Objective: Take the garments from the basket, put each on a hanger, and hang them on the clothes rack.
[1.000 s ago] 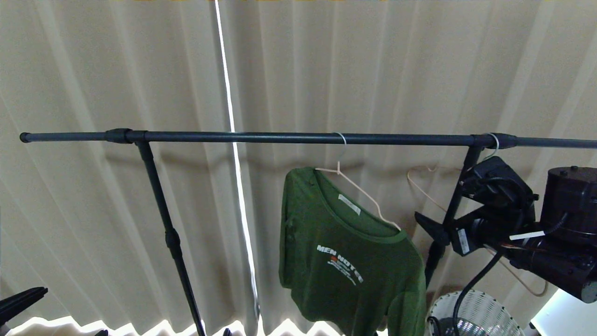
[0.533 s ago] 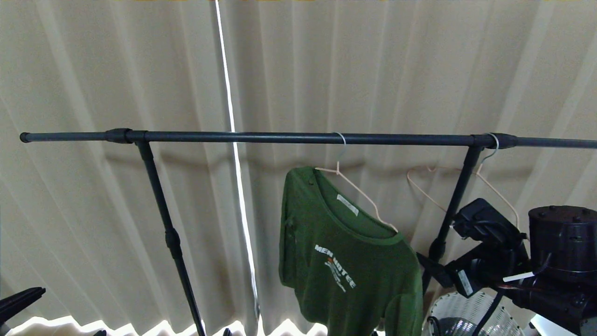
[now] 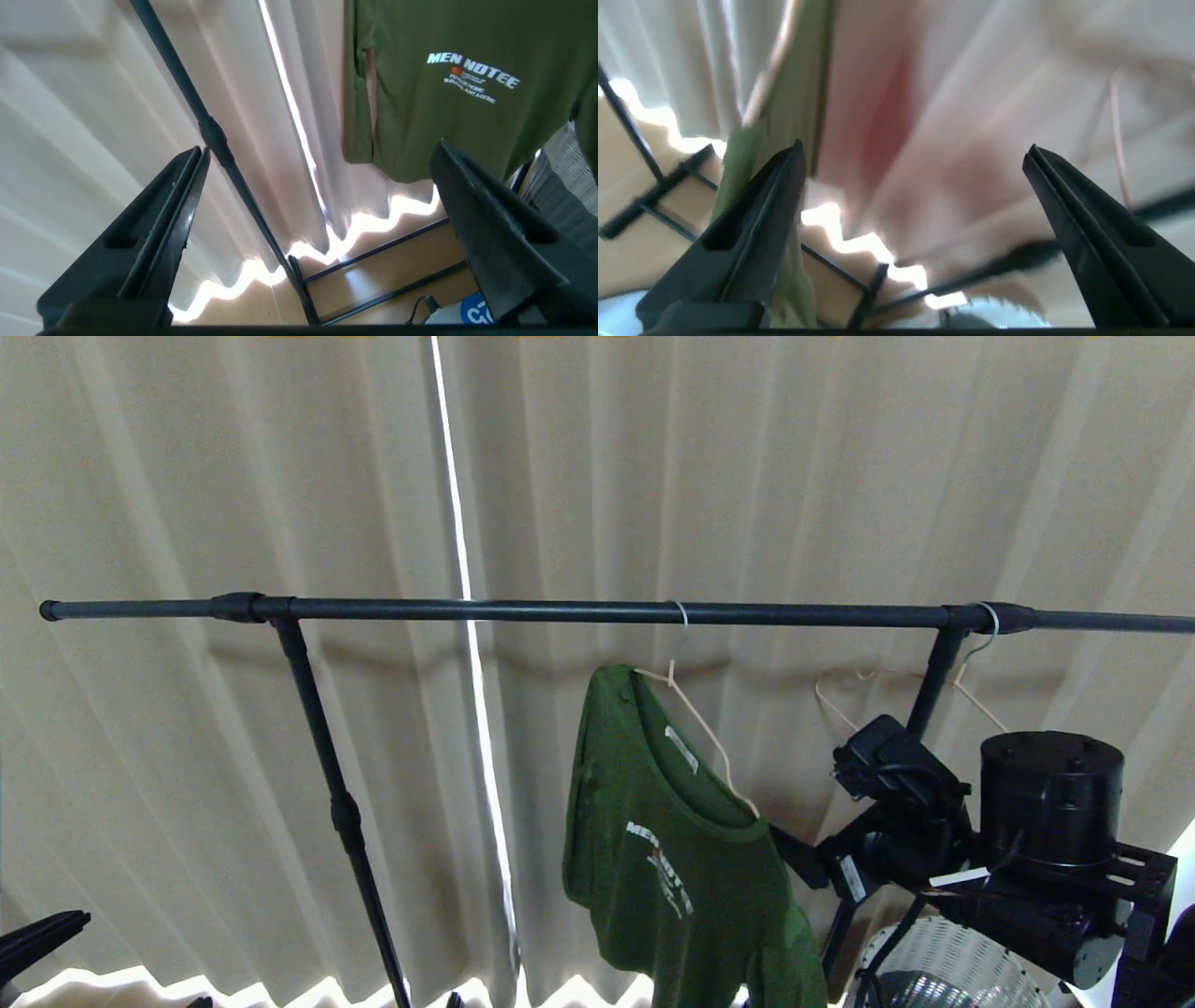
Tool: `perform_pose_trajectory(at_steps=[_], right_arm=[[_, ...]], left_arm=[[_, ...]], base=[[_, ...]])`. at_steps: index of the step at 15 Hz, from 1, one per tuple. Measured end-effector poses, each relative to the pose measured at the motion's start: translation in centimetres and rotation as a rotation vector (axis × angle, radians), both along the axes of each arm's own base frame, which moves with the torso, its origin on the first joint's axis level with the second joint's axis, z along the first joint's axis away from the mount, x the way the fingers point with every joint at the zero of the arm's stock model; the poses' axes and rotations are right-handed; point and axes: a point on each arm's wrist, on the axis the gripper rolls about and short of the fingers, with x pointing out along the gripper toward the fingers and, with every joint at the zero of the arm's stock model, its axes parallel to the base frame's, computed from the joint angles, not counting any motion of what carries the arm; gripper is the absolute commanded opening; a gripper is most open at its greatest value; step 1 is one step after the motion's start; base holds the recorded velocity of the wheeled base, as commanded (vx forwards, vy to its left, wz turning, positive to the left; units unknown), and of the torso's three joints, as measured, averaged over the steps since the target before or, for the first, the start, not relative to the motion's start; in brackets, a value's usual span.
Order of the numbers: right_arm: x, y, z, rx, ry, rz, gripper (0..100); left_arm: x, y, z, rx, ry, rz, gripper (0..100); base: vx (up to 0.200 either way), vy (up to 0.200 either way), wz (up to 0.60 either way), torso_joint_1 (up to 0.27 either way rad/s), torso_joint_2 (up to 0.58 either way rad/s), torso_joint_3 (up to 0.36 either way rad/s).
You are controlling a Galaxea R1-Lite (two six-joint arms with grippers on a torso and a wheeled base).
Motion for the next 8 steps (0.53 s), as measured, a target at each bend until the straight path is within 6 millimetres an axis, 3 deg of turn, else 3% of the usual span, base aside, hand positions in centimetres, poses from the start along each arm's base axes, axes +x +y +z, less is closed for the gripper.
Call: perform_pose_trajectory(at_steps=[8], right_arm=[[2.5, 5.0, 1.0, 0.108, -0.033, 0.073, 100]], left_arm=[[0.0, 0.0, 0.0, 0.000, -0.001, 0.000, 100]], base=[[0.000, 0.000, 0.00, 0.000, 0.00, 0.000]])
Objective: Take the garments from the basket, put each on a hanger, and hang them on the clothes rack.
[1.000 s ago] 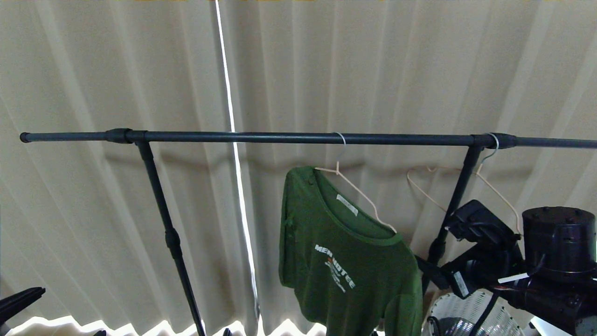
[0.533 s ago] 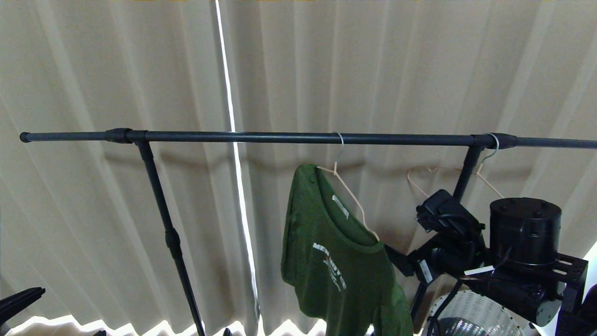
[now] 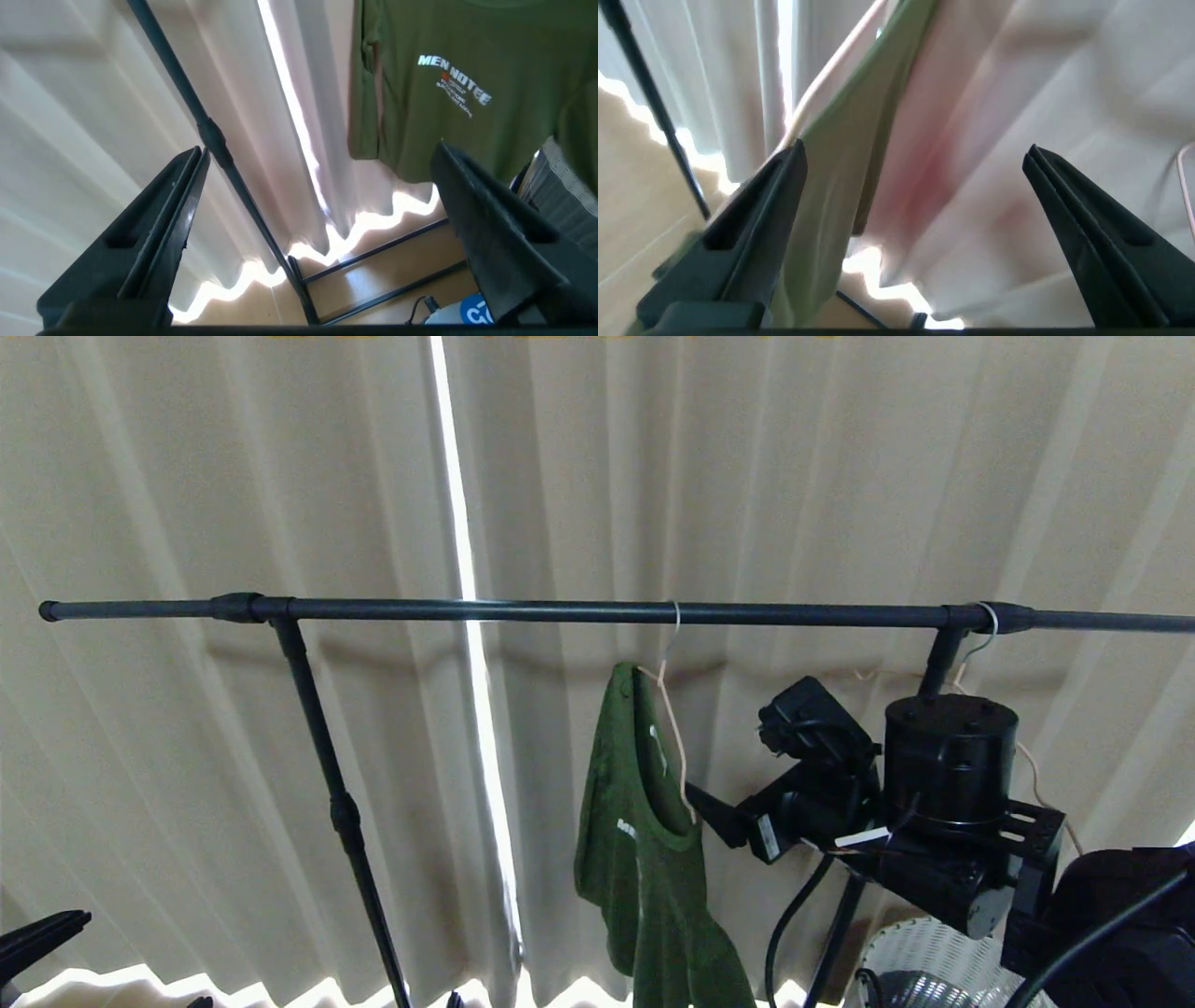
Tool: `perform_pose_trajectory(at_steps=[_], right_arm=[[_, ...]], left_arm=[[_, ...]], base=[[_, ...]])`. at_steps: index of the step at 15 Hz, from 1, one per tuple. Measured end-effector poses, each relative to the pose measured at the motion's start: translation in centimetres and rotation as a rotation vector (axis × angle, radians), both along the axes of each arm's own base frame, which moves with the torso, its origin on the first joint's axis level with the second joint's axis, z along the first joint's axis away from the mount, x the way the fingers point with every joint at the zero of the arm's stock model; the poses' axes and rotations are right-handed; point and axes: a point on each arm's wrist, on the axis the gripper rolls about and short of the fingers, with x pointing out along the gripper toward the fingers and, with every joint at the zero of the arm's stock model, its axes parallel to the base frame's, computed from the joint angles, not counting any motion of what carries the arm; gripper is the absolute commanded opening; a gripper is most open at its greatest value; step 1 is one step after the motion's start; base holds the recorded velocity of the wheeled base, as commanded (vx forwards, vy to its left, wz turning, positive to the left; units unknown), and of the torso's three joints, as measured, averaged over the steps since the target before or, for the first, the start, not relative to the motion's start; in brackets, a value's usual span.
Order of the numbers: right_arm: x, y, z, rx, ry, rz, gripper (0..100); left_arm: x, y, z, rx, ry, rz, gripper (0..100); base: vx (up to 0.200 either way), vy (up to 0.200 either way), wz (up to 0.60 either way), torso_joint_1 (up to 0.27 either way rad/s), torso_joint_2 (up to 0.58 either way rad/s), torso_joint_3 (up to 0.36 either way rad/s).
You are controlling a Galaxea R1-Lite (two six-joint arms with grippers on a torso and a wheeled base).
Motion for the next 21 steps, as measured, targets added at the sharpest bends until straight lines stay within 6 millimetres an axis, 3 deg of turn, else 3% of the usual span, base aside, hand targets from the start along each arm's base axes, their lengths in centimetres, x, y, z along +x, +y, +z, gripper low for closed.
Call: perform_pose_trajectory(at_steps=[14, 17, 21], right_arm=[[2.6, 2.0, 0.5, 0.026, -0.036, 0.000, 100], [1.2, 0.8, -0.3, -0.004, 0.000, -0.012, 100], [-2.8, -3.2, -2.0, -0.065, 0.086, -0.049, 100]], left_arm=[[0.0, 0.0, 0.0, 0.000, 0.000, 0.000, 100], [0.0, 0.0, 0.0, -0.001, -0.002, 0.000, 100], [-0.2, 0.1, 0.1, -0.003, -0.016, 0.002, 100]], base=[[0.000, 0.000, 0.00, 0.000, 0.00, 0.000], [0.000, 0.000, 0.00, 0.000, 0.00, 0.000], [0.000, 0.000, 0.00, 0.000, 0.00, 0.000]])
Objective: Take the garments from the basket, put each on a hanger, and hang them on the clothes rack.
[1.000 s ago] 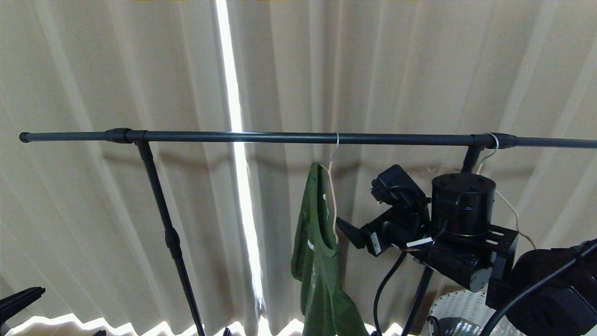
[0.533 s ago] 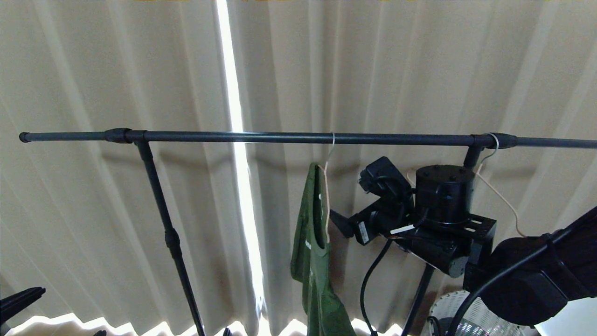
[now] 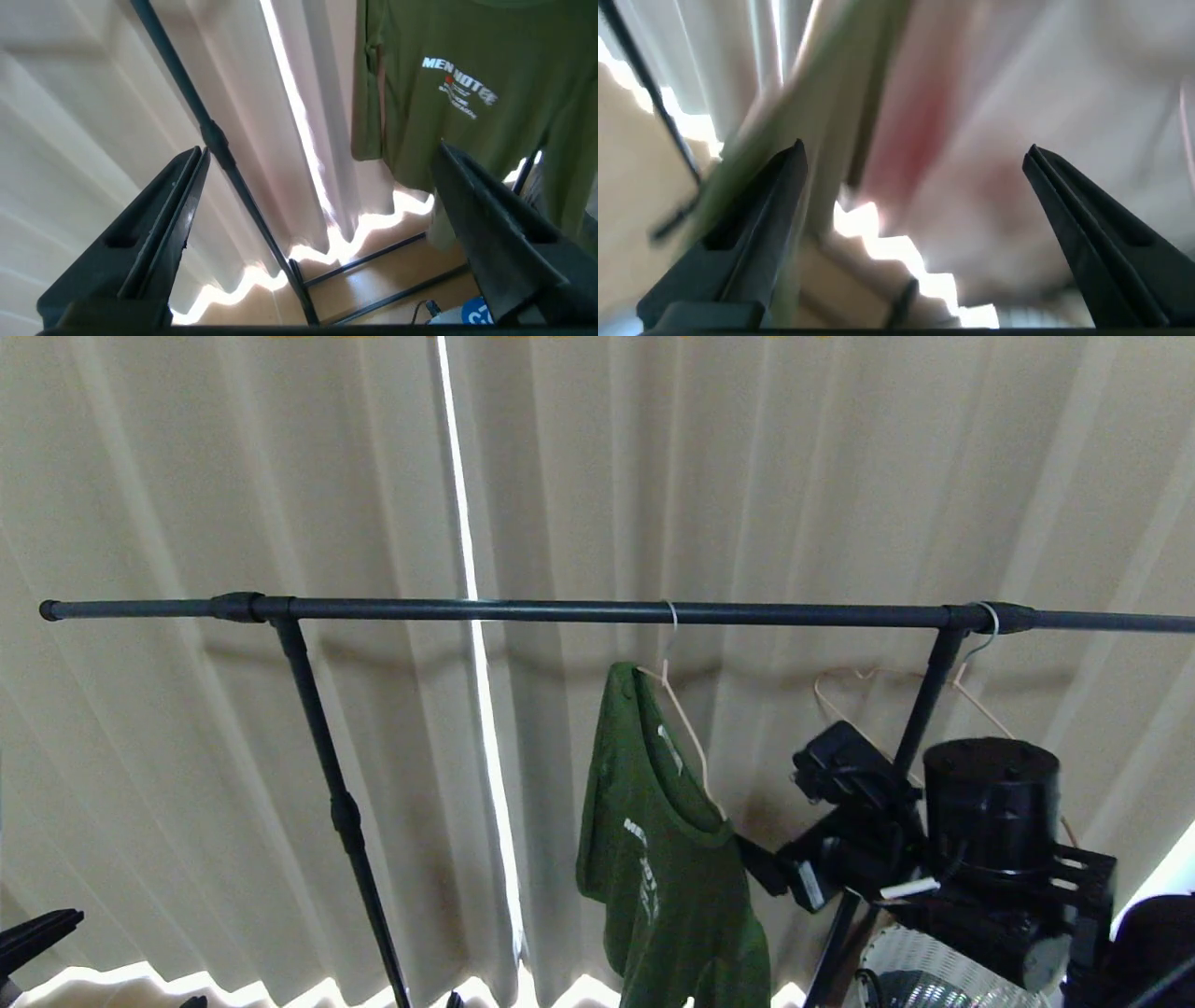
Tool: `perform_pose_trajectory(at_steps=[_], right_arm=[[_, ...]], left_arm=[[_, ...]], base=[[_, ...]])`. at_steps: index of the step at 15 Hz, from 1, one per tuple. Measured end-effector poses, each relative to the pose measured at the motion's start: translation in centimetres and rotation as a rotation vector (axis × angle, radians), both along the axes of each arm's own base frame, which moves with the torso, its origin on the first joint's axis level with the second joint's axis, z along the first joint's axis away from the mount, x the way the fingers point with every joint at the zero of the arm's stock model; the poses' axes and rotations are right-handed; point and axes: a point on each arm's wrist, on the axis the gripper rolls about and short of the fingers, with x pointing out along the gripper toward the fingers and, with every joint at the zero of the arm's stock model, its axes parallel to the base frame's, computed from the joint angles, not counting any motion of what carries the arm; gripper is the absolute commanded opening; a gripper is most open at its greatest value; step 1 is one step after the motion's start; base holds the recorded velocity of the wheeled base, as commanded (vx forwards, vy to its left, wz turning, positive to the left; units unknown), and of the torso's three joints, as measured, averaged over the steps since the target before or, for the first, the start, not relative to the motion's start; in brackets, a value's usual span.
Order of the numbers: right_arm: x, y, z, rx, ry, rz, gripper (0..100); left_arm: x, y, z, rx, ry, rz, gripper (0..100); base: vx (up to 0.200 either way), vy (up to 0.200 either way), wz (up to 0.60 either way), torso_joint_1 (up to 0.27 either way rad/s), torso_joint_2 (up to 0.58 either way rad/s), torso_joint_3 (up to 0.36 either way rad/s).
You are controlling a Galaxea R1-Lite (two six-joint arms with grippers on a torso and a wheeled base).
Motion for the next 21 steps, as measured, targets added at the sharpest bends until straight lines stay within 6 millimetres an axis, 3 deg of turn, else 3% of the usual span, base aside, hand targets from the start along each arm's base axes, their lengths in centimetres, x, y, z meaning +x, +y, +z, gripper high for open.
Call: perform_pose_trajectory(at_steps=[5, 8, 11, 15, 19, 21], right_arm=[[-6.9, -6.4, -2.9, -0.083, 0.135, -0.091, 100], [-8.7, -8.3, -3.9, -0.148, 0.172, -0.205, 100], [-9.0, -9.4, -3.3, -0.097, 0.141, -0.314, 100], [-10.5, -11.2, -1.5, -0.015, 0.038, -0.418, 100], [-14.6, -13.2, -0.6, 0.017, -0.036, -0.504, 100], [-17.2, -14.1, -1.3, 0.007, -0.036, -0.568, 100]], left_arm=[[-0.4, 0.1, -0.2, 0.017, -0.021, 0.004, 100], [-0.8, 0.2, -0.7, 0.016, -0.028, 0.023, 100], [-1.1, 0.4, -0.7, 0.011, -0.048, 0.078, 100], [-2.0, 0.9, -2.7, -0.019, -0.038, 0.203, 100], [-4.0, 1.3, -6.2, -0.067, 0.012, 0.339, 100], [-4.6, 1.3, -6.6, -0.125, -0.004, 0.407, 100]], base=[[0.000, 0.000, 0.00, 0.000, 0.00, 0.000], [0.000, 0.000, 0.00, 0.000, 0.00, 0.000], [0.000, 0.000, 0.00, 0.000, 0.00, 0.000], [0.000, 0.000, 0.00, 0.000, 0.00, 0.000], [0.000, 0.000, 0.00, 0.000, 0.00, 0.000], [0.000, 0.000, 0.00, 0.000, 0.00, 0.000]])
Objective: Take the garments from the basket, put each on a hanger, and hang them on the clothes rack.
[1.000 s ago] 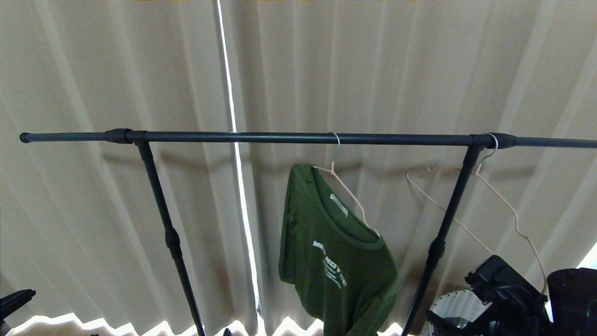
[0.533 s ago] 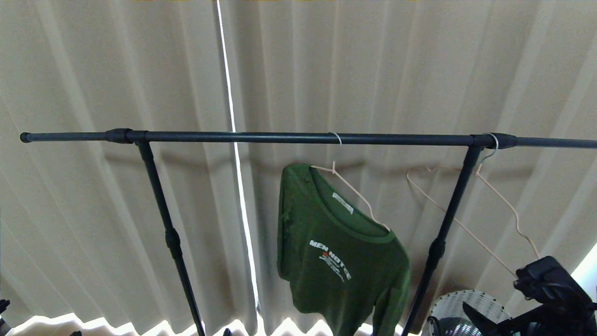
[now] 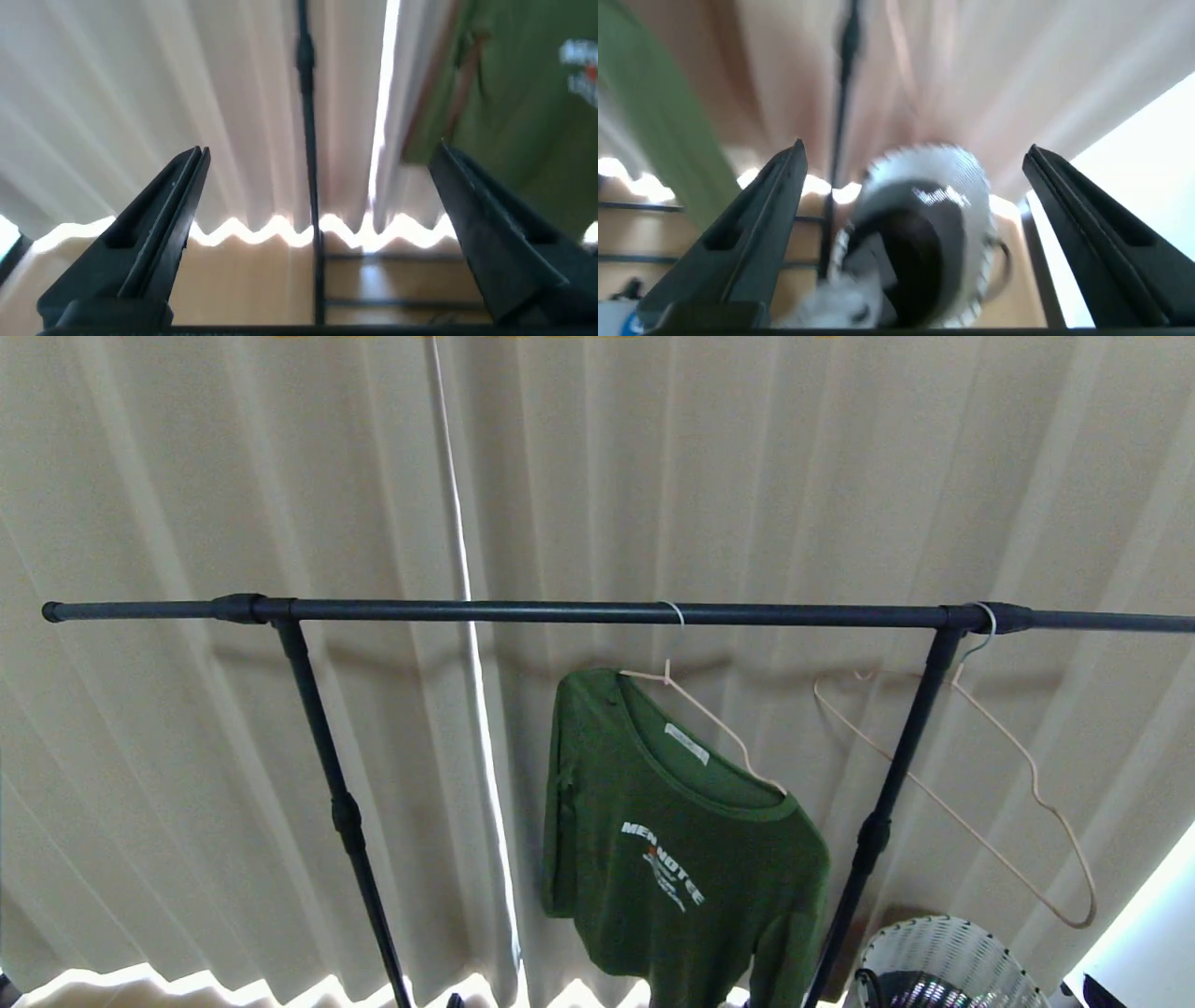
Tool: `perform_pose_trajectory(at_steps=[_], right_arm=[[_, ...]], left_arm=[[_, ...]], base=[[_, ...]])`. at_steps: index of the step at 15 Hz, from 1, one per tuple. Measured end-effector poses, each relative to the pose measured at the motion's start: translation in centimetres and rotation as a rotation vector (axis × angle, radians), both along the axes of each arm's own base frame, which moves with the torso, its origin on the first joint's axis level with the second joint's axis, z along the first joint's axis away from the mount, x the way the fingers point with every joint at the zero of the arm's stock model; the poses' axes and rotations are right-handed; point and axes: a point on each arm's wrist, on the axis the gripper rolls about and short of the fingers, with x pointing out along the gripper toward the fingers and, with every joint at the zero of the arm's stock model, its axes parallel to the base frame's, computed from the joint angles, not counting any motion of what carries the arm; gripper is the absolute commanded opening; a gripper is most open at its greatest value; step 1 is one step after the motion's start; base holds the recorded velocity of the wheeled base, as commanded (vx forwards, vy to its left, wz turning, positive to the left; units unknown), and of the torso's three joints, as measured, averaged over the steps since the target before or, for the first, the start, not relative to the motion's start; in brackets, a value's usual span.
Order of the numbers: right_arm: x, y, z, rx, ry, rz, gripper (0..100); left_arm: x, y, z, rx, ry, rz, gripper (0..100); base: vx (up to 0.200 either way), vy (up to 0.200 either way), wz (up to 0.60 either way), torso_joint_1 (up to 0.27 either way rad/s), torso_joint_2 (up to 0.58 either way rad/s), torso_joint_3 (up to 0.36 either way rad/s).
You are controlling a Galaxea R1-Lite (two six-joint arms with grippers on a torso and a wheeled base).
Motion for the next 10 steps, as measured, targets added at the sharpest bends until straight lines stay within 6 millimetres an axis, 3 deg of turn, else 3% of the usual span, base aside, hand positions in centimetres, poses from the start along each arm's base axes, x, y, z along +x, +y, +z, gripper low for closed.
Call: perform_pose_trajectory(at_steps=[5, 8, 10], right_arm=[[-6.3, -0.8, -1.2, 0.001, -0.083, -0.125, 100], [-7.7, -0.7, -1.1, 0.044, -0.238, -0.125, 100], [-7.7, -0.4, -1.0, 0.085, -0.318, 0.019, 100]], left_arm=[[-0.8, -0.1, -0.3, -0.037, -0.105, 0.074, 100], [-0.9, -0.1, -0.4, -0.041, -0.118, 0.068, 100], [-0.9, -0.2, -0.6, -0.072, -0.117, 0.042, 100]], base=[[0.000, 0.000, 0.00, 0.000, 0.00, 0.000], [0.000, 0.000, 0.00, 0.000, 0.00, 0.000], [0.000, 0.000, 0.00, 0.000, 0.00, 0.000]])
